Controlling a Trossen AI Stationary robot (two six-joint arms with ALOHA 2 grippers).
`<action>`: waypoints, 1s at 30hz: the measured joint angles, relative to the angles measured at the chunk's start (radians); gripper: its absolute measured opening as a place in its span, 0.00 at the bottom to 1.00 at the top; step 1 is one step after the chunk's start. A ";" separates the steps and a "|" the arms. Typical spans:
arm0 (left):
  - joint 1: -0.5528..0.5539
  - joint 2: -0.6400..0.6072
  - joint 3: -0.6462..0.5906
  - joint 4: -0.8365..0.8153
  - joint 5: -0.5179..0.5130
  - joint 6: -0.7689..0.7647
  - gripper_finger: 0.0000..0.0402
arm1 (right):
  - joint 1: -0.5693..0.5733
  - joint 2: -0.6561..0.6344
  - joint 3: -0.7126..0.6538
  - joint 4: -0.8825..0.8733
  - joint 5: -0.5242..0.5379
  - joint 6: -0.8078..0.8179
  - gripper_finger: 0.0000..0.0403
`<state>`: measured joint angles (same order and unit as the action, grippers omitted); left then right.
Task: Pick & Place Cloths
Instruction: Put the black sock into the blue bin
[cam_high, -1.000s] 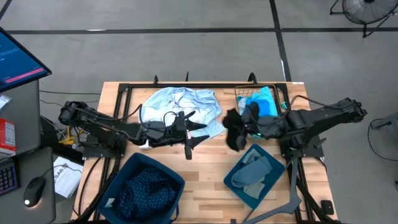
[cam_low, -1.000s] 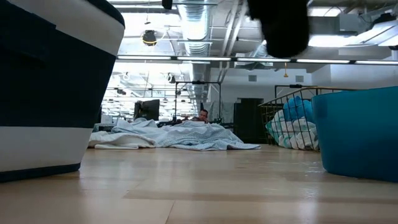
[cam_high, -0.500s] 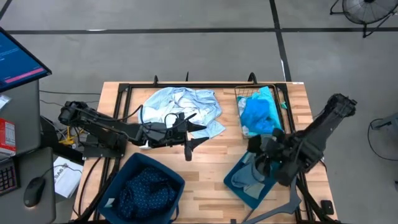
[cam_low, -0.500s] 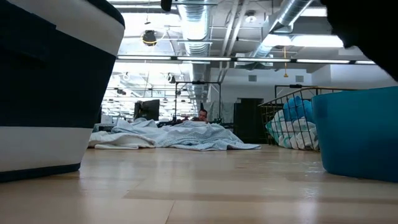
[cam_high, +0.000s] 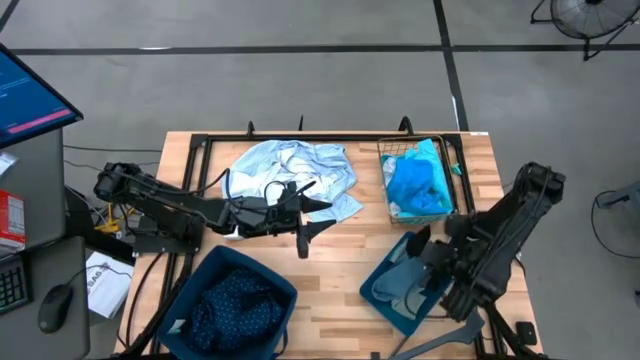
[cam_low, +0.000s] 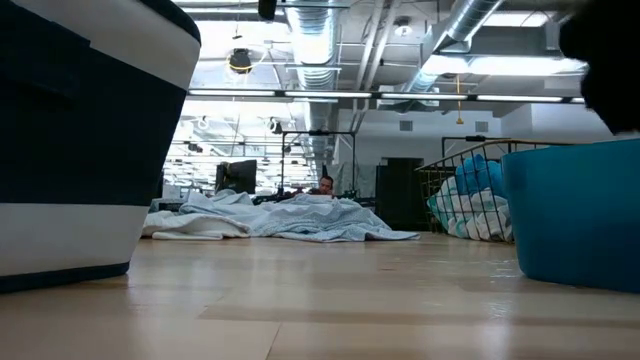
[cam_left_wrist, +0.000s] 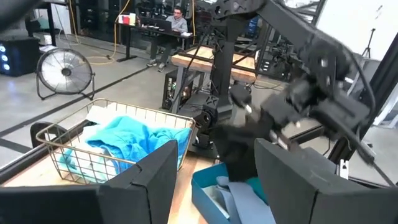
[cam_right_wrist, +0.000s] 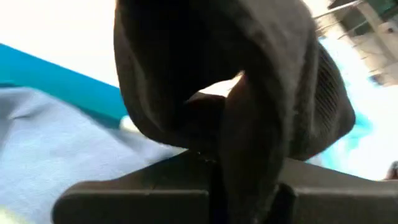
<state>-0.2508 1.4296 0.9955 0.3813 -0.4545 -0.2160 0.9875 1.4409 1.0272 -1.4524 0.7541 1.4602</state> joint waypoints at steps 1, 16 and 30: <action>0.000 0.000 0.000 0.000 0.000 -0.002 0.48 | 0.009 0.014 -0.019 0.040 0.000 0.012 0.00; 0.000 0.000 0.000 0.001 0.000 -0.010 0.48 | 0.087 0.198 -0.069 0.431 0.002 -0.034 0.04; 0.003 0.000 0.000 0.001 0.000 -0.010 0.48 | 0.093 0.158 -0.069 0.547 -0.079 -0.151 0.39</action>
<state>-0.2481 1.4296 0.9955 0.3824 -0.4549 -0.2256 1.0805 1.5993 0.9577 -0.9057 0.6751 1.3087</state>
